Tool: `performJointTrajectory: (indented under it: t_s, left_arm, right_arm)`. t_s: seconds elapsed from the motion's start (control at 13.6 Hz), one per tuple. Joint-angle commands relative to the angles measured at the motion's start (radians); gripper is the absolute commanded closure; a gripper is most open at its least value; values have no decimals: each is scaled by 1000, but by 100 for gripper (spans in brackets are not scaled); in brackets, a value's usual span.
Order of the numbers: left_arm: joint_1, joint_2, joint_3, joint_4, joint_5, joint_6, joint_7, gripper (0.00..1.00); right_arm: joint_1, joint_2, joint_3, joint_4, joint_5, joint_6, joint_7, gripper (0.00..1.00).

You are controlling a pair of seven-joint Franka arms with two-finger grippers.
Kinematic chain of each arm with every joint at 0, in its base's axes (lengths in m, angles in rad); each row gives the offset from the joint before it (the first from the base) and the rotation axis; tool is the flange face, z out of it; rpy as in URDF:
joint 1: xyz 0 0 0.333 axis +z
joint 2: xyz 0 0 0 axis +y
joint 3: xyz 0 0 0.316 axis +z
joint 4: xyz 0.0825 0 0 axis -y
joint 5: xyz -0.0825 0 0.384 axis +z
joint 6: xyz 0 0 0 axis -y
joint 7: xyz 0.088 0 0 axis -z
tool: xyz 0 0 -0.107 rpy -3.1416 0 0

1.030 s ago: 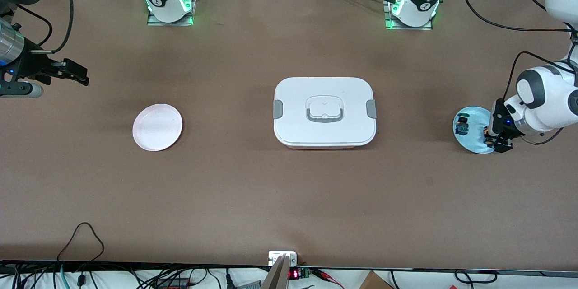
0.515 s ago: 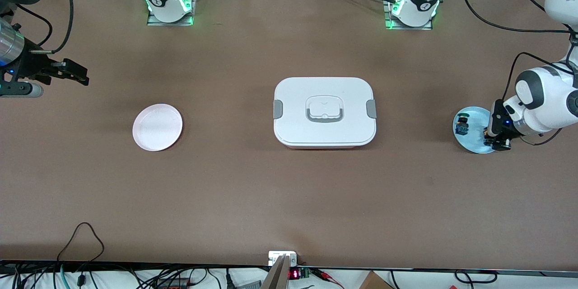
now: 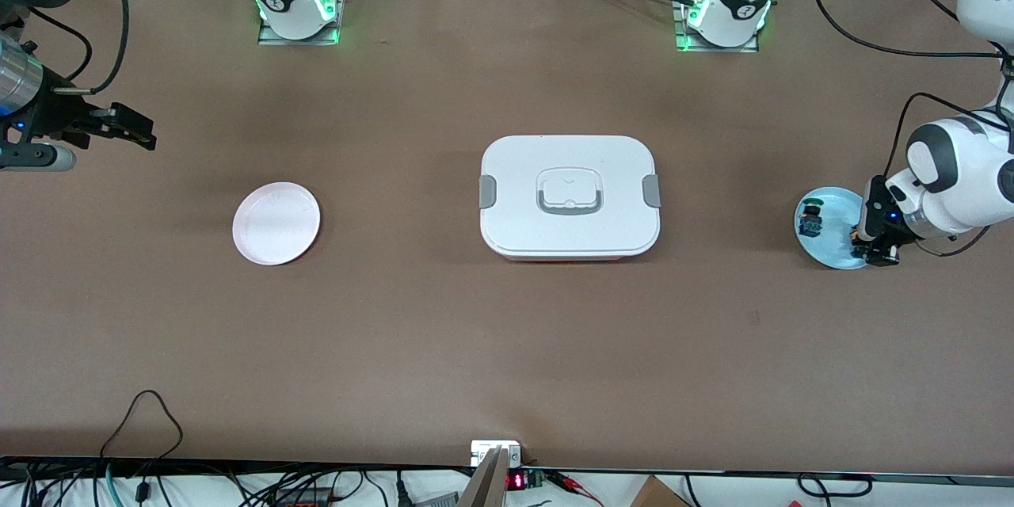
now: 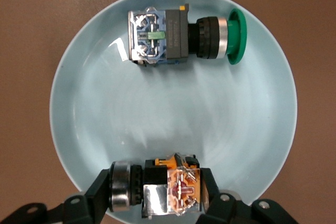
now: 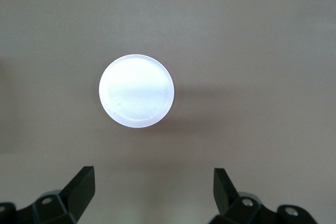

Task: Transfer orange switch to right arm and place
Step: 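Lift the orange switch with the left gripper while the right gripper approaches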

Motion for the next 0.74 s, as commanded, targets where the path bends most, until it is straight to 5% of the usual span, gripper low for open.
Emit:
performJointTrajectory:
  t_s: [0.0, 0.29, 0.66]
  left_arm:
    - [5, -27, -24, 62, -26, -137, 31, 100]
    - [-6, -26, -40, 296, -143, -580, 29, 100]
    - [-4, -27, -72, 467, -405, -907, 29, 100]
  right_arm:
    - [1, 12, -1, 21, 11, -9, 2, 0]
    - [1, 12, -1, 21, 12, -10, 2, 0]
    - [1, 19, -1, 21, 12, -7, -1, 0]
